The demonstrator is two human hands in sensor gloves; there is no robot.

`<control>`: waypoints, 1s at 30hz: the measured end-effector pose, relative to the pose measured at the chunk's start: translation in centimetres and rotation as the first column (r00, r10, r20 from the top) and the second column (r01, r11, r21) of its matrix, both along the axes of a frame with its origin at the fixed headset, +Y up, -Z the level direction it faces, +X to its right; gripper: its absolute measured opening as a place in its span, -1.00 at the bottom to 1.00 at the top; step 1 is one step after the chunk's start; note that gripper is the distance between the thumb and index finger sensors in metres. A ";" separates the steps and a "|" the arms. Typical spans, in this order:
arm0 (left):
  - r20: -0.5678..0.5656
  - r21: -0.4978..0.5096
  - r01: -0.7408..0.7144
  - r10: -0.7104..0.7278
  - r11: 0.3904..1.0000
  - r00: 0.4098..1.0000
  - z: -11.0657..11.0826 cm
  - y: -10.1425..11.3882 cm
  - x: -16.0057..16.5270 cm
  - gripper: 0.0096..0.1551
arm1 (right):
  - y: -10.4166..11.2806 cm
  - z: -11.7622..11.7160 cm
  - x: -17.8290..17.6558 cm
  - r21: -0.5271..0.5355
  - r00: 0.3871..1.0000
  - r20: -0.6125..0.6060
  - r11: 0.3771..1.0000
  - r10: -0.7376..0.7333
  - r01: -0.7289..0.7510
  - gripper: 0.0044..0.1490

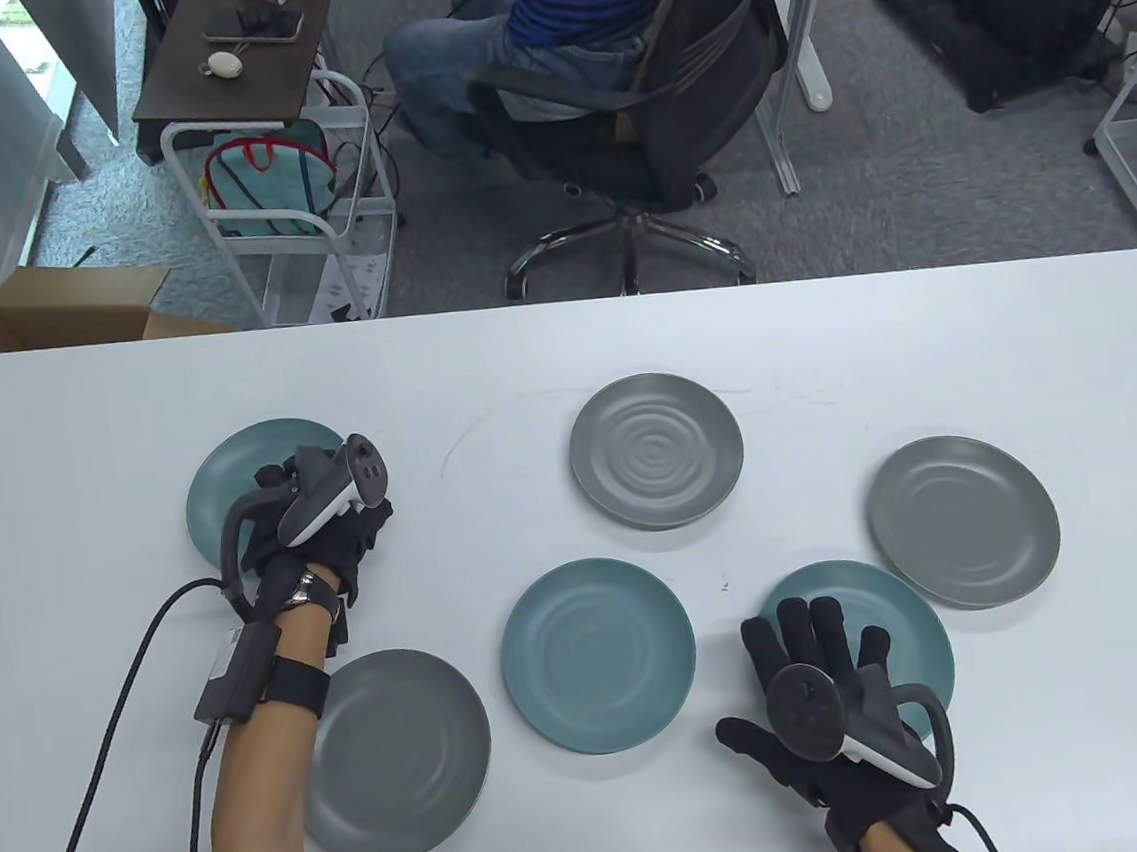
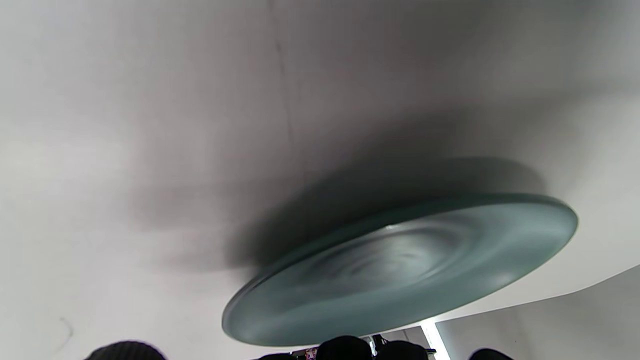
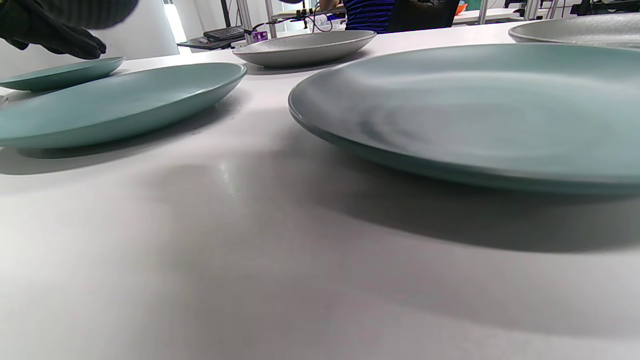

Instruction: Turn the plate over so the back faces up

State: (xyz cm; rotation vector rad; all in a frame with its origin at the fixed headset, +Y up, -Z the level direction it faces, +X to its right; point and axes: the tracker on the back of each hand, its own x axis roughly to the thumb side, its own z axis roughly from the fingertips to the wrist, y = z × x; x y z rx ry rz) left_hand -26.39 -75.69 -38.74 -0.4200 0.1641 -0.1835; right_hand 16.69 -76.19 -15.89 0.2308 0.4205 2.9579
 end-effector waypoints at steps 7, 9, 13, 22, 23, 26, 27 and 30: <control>-0.013 -0.034 -0.006 0.006 0.999 1.000 -0.2 -1.0 -0.3 0.02 | 0.1 0.0 0.0 -0.001 1.000 -0.001 1.000 0.000 0.000 0.21; -0.016 -0.041 -0.009 0.009 0.999 1.000 -0.2 -1.2 -0.3 0.01 | 0.1 0.0 0.0 -0.001 1.000 -0.001 1.000 -0.001 0.001 0.20; -0.015 -0.049 -0.002 0.001 0.999 1.000 -0.2 -1.6 -0.3 0.01 | 0.1 0.0 0.0 0.000 1.000 -0.001 1.000 -0.001 0.001 0.20; -0.011 -0.024 0.035 -0.035 0.999 0.999 -0.1 -1.3 -0.2 -0.09 | 0.1 0.0 -0.1 -0.001 1.000 -0.002 1.000 -0.001 0.001 0.20; -0.012 -0.019 0.038 -0.039 0.999 0.999 -0.1 -1.3 -0.1 -0.12 | 0.1 0.0 -0.1 -0.002 1.000 -0.003 1.000 -0.001 0.001 0.20; -0.007 -0.003 0.050 -0.050 0.999 0.999 0.0 -1.2 0.0 -0.13 | 0.2 0.0 -0.1 -0.001 1.000 -0.003 1.000 0.000 0.000 0.20; -0.007 0.000 0.050 -0.050 0.999 0.999 -0.1 -1.2 0.0 -0.14 | 0.2 0.0 -0.1 -0.001 1.000 -0.003 1.000 -0.001 0.001 0.19; -0.004 0.011 0.053 -0.053 0.999 0.999 -0.1 -1.3 0.1 -0.14 | 0.2 0.1 -0.1 -0.001 1.000 -0.002 1.000 -0.001 0.001 0.19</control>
